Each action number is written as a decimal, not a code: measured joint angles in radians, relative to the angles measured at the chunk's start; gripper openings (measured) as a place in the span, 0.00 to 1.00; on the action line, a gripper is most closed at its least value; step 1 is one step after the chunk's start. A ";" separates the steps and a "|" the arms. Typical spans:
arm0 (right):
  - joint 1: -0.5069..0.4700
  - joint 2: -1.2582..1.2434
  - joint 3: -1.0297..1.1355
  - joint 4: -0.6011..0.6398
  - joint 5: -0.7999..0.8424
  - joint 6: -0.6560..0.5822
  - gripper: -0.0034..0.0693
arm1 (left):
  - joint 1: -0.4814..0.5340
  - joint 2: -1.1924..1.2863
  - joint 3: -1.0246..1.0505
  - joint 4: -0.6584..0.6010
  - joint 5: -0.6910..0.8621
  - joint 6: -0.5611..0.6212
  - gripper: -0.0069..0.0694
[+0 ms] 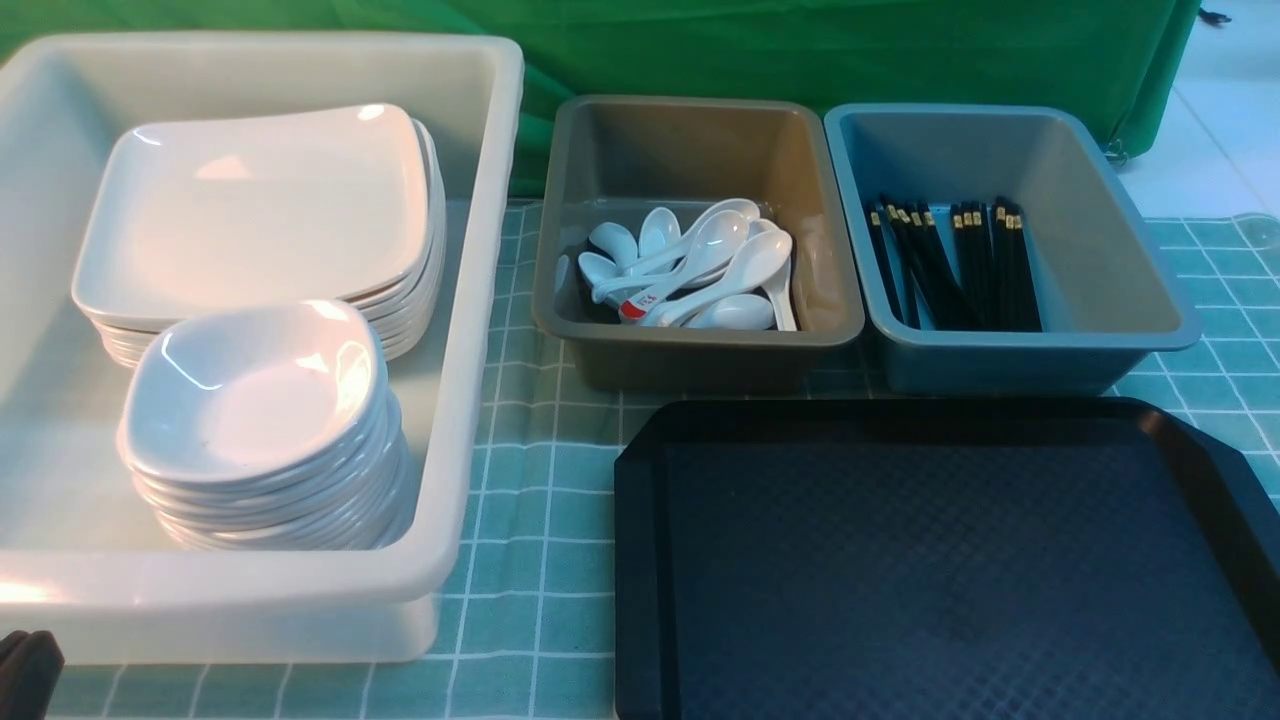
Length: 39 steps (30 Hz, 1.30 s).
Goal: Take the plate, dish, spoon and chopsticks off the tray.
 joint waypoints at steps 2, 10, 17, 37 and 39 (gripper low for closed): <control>0.000 0.000 0.000 0.000 0.000 0.000 0.38 | 0.000 0.000 0.000 0.000 0.000 -0.001 0.11; 0.000 0.000 0.000 0.001 0.000 0.000 0.38 | 0.000 0.000 0.000 0.003 0.000 -0.001 0.11; 0.000 0.000 0.000 0.002 0.000 0.000 0.38 | 0.000 0.000 0.000 0.003 0.000 -0.001 0.11; 0.000 0.000 0.000 0.002 0.000 0.000 0.38 | 0.000 0.000 0.000 0.023 0.000 -0.001 0.11; 0.000 0.000 0.000 0.002 0.000 0.000 0.38 | 0.000 0.000 0.000 0.023 0.000 -0.001 0.11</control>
